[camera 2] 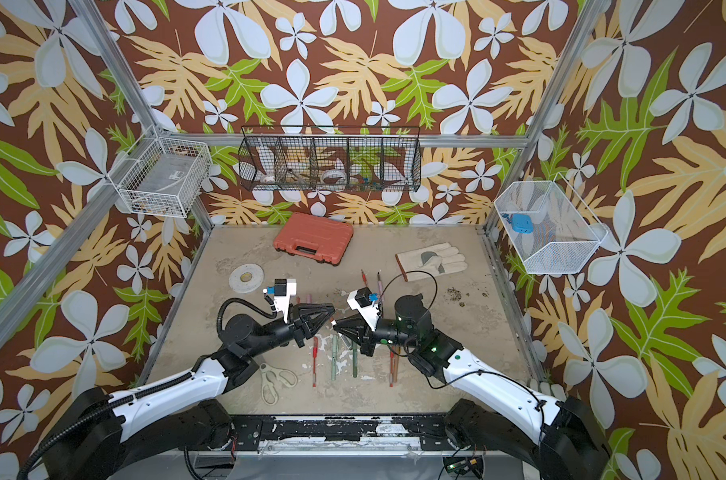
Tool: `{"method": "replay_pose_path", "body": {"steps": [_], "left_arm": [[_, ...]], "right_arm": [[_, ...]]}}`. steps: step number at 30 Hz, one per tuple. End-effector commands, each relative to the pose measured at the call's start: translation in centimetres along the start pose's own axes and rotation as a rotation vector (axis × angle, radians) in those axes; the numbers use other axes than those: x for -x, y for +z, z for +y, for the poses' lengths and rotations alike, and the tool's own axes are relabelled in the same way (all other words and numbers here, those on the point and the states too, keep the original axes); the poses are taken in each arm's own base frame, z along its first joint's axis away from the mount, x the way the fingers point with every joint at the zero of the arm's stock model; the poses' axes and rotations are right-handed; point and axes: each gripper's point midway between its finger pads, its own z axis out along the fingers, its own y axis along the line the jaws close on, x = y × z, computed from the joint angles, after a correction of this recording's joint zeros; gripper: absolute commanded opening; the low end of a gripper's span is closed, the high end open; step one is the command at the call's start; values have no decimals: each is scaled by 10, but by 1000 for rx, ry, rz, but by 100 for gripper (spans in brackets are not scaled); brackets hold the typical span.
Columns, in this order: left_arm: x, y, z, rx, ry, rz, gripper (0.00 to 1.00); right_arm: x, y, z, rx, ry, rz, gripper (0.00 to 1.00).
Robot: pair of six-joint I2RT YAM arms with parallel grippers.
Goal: Open the pen caps
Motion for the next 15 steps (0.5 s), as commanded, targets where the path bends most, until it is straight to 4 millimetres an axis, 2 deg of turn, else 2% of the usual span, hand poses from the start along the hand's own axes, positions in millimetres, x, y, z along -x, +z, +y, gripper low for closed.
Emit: {"method": "replay_pose_path", "body": {"steps": [1,8,9,15], "left_arm": [[7,2,-6,-28,10,-18,0],[9,-2,-7,-17,40,-23,0],[9,-2,-8,-21,48,-24,0],[7,-4,-15,-60,70,-21,0]], "right_arm": [[9,0,4,13,-32,-27,13],[10,-8,-5,-73,-54,-9,52],[9,-8,-6,-78,-56,-3,52],[3,-3,1,-18,-54,26,40]]}}
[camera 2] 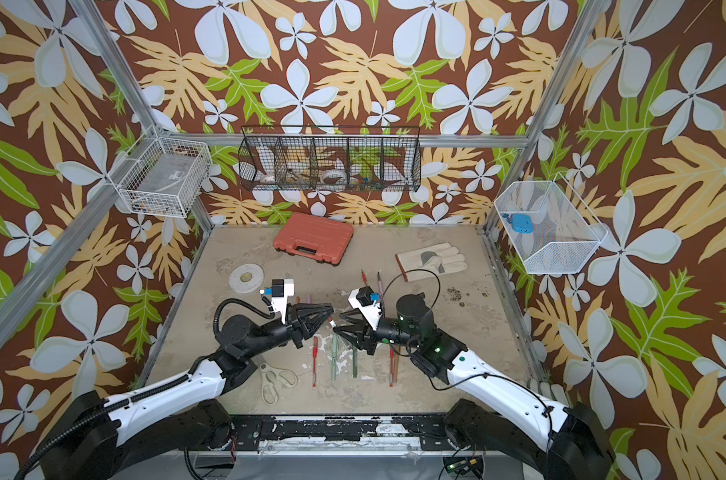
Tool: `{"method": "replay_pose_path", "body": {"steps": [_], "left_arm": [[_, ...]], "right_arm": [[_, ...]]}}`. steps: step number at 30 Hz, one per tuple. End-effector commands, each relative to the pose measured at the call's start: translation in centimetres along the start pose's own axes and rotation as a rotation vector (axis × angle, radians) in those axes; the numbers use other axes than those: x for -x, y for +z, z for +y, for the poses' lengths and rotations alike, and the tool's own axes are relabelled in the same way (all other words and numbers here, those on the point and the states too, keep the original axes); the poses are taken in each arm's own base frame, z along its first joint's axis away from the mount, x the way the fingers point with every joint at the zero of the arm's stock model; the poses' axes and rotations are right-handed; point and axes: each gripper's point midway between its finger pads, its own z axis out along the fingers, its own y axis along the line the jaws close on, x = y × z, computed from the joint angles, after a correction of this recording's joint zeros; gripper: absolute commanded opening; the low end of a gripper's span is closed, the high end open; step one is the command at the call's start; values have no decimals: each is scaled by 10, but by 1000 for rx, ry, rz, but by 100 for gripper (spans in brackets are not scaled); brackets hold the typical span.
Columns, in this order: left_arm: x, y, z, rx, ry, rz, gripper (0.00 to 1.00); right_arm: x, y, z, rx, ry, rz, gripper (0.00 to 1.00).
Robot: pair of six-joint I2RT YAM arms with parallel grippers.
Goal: Open the pen caps
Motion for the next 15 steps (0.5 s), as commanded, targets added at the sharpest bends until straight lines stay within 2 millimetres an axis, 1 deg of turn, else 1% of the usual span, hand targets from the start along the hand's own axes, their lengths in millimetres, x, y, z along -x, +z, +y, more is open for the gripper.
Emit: {"method": "replay_pose_path", "body": {"steps": [1,5,9,15], "left_arm": [[5,0,-9,-47,35,-13,0],[2,1,-13,-76,40,-1,0],[1,2,-16,-93,42,6,0],[0,2,-16,-99,41,10,0]], "right_arm": [[-2,3,8,59,-15,19,38],[-7,8,19,143,-6,41,31],[-11,11,20,169,6,53,29],[-11,13,20,173,11,50,21]]}}
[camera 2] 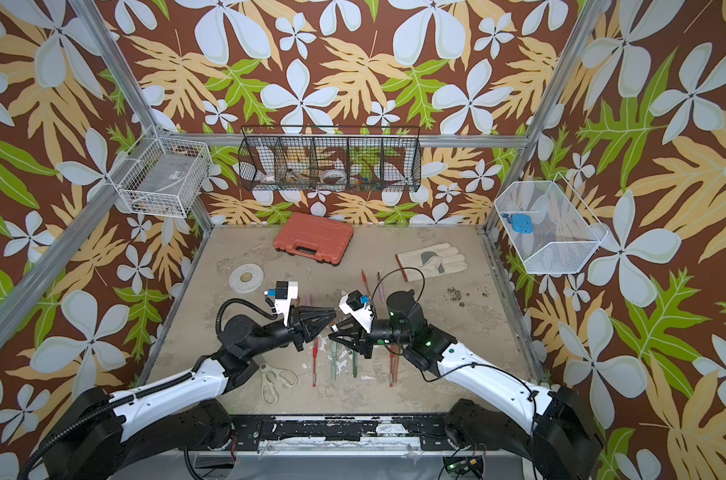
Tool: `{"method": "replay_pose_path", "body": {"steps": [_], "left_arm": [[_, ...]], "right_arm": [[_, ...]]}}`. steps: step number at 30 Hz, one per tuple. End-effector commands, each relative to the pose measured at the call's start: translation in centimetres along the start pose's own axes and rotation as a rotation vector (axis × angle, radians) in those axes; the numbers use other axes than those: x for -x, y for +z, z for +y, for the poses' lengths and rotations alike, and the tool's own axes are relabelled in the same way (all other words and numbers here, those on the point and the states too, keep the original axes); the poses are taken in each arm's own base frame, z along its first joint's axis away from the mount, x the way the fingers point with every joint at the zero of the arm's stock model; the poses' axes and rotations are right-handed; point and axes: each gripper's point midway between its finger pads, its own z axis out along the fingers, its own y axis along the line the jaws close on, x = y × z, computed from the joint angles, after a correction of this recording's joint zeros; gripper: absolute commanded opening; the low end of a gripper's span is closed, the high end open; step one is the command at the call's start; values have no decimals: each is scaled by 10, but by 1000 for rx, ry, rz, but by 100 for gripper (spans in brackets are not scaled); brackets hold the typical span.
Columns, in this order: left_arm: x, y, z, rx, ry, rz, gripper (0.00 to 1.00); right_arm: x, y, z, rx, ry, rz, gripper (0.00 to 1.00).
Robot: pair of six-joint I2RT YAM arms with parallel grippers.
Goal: Open the pen caps
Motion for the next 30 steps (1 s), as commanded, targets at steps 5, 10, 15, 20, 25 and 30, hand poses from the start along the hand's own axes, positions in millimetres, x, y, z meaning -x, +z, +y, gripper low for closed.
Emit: {"method": "replay_pose_path", "body": {"steps": [5,10,15,20,25,30], "left_arm": [[6,1,-8,-43,30,-19,0],[7,0,-7,-36,29,-24,0],[9,-2,-4,-12,27,-40,0],[10,-4,21,122,-20,-63,0],[9,-4,32,174,-54,-73,0],[9,-7,49,268,-77,-86,0]], "right_arm": [[8,-1,5,22,-23,-28,15],[9,-2,4,16,-30,-34,1],[9,-2,2,3,-31,-33,0],[6,1,-7,-53,-18,-22,0],[-1,12,-19,-205,-74,27,0],[-4,18,-29,-357,-120,41,0]]}}
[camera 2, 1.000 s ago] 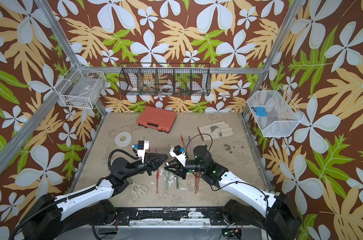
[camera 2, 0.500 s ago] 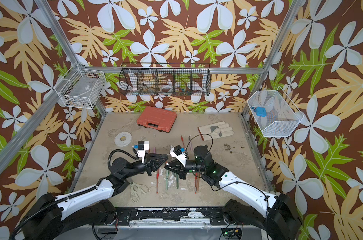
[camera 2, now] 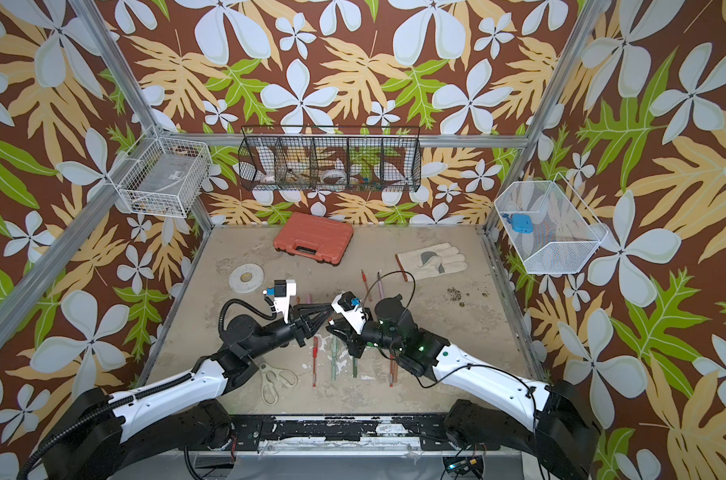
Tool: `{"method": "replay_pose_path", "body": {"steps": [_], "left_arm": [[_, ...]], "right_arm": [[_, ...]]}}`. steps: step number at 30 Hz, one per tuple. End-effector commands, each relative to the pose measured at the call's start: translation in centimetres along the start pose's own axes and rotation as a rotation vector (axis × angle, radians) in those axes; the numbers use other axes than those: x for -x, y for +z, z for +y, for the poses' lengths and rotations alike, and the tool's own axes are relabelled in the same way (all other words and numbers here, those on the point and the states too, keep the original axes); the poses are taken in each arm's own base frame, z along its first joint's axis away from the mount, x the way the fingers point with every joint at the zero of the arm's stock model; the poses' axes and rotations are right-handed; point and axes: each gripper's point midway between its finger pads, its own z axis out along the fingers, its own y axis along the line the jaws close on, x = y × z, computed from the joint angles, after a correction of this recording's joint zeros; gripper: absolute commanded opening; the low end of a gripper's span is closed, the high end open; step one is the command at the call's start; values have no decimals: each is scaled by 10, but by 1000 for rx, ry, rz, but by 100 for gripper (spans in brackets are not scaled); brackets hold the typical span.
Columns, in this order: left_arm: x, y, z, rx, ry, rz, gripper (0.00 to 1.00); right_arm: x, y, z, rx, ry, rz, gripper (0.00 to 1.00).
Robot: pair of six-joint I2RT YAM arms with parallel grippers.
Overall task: Open the pen caps
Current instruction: 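Pull the brown cap upward with the left gripper away from the right gripper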
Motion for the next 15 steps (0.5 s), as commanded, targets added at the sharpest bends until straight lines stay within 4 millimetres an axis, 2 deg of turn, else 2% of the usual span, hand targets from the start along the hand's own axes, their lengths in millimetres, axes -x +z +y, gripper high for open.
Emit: {"method": "replay_pose_path", "body": {"steps": [1,5,8,15], "left_arm": [[11,0,22,126,-36,-55,0],[15,-3,33,200,-49,-80,0],[17,-4,34,206,-51,-87,0],[21,-7,32,210,-33,-98,0]], "right_arm": [[0,3,-7,-118,-84,9,0],[0,4,-17,-234,-107,13,0],[-3,6,-20,-251,-103,26,0],[-1,9,15,-43,-93,1,0]]}}
